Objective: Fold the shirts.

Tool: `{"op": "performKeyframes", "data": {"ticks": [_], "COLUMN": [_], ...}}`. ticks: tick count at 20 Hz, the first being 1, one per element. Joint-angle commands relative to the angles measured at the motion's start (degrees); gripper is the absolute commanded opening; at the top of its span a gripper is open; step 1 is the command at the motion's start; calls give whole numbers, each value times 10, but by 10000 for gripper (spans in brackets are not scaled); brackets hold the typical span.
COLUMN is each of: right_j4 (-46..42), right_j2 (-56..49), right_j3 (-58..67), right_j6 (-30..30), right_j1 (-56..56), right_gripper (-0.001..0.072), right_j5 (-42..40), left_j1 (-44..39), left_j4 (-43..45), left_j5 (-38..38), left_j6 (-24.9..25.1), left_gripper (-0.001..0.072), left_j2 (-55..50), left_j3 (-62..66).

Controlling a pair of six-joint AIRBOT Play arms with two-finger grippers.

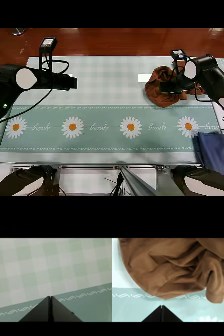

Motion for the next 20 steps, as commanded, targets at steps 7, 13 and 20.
{"op": "performKeyframes", "data": {"ticks": [7, 13, 20], "right_j4": [0, -178, -119], "right_j2": [0, -11, -114], "right_j3": [0, 0, 34], "right_j6": [0, 66, 152], "right_j1": [0, 0, -156], "right_gripper": [37, 622, 615], "right_j5": [-30, -225, -299], "left_j1": [0, 1, 16], "left_j4": [0, 1, 3], "left_j5": [77, 189, 221], "left_j6": [0, 0, -4], "left_gripper": [24, 393, 704], "left_j2": [0, 0, -40], "left_j3": [0, 0, 0]}}
